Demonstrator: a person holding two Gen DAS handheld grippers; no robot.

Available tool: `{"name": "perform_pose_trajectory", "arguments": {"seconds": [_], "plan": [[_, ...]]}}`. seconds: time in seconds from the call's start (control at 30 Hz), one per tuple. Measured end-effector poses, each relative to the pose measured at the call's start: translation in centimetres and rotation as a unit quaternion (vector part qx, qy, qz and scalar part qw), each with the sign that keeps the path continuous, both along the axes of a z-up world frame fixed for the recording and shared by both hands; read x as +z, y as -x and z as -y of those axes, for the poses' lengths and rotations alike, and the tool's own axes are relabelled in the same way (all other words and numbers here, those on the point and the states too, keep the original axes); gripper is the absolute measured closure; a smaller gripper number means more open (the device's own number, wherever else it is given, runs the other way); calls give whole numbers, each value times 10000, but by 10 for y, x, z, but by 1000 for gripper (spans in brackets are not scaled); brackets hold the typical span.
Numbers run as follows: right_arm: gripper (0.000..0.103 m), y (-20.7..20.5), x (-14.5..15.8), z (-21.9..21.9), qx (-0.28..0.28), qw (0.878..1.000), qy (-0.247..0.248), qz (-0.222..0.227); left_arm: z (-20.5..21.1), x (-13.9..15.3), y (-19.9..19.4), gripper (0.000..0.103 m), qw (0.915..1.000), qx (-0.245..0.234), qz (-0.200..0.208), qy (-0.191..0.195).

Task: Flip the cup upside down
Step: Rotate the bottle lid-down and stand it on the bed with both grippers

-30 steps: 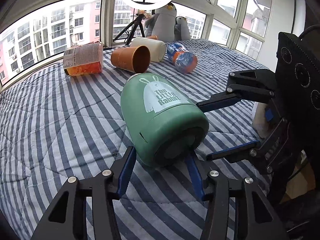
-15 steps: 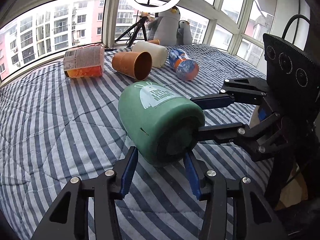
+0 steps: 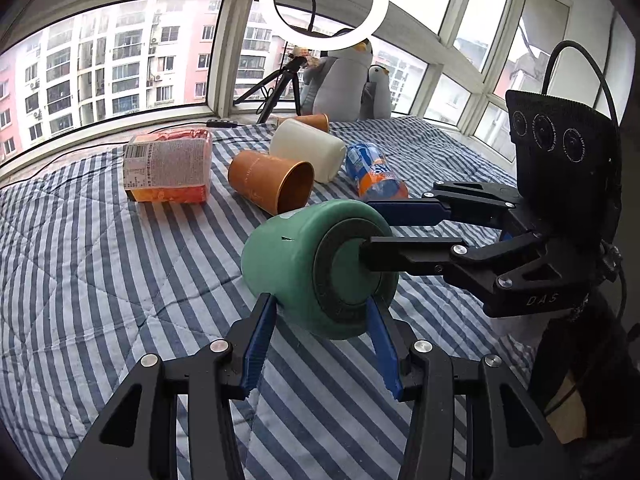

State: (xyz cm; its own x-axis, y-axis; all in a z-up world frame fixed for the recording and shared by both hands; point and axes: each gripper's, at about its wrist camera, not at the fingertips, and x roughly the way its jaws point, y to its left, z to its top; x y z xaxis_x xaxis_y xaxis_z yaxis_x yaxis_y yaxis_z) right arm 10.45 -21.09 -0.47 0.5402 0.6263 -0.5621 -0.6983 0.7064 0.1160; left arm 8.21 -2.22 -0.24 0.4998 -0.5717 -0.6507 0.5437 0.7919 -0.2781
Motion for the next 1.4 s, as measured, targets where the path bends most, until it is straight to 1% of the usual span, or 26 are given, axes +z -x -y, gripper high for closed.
{"name": "perform_pose_trajectory", "arguments": {"seconds": [0.1,0.33,0.6,0.67,0.73,0.83,0.9,0.93,1.0,1.03,1.07,1.17,1.2,1.27,1.3,1.37,1.4], "plan": [[69,-19,7,1,-43,9997,-149,-204,-8,6,-17,52,9996,88,-82,272],[69,-63,11,10,-263,9938,-773,-757,-13,18,-50,51,9982,282,129,510],[69,-90,9,15,-639,9883,-1099,-841,-5,23,-79,47,9964,466,336,626],[68,-94,9,15,-696,9871,-1162,-854,-2,23,-84,47,9959,525,366,637],[68,-97,9,16,-796,9864,-1189,-811,0,23,-84,46,9961,489,387,626],[67,-99,9,15,-801,9864,-1196,-790,5,24,-82,45,9964,491,456,522],[66,-97,9,15,-863,9873,-1141,-691,7,25,-81,41,9964,525,489,458],[65,-96,9,16,-880,9873,-1141,-676,7,25,-80,37,9964,516,498,449],[59,-95,9,18,-954,9871,-1122,-629,8,25,-78,29,9961,555,533,435],[53,-95,9,19,-999,9869,-1117,-604,7,25,-76,23,9959,557,567,432],[46,-93,9,20,-1041,9862,-1150,-574,6,25,-74,22,9954,601,605,431],[42,-88,12,25,-1132,9851,-1224,-419,-1,25,-70,21,9939,765,625,497],[42,-85,14,26,-1191,9849,-1219,-312,-3,26,-66,20,9930,839,686,473],[39,-76,18,28,-1276,9843,-1211,-142,-5,26,-55,14,9900,1037,902,320],[38,-70,20,29,-1351,9837,-1191,-27,-6,27,-48,12,9881,1132,1012,252],[31,-57,23,31,-1498,9818,-1148,222,-6,27,-36,10,9846,1302,1153,189],[29,-50,24,32,-1563,9807,-1125,336,-7,28,-30,10,9824,1401,1221,168]]}}
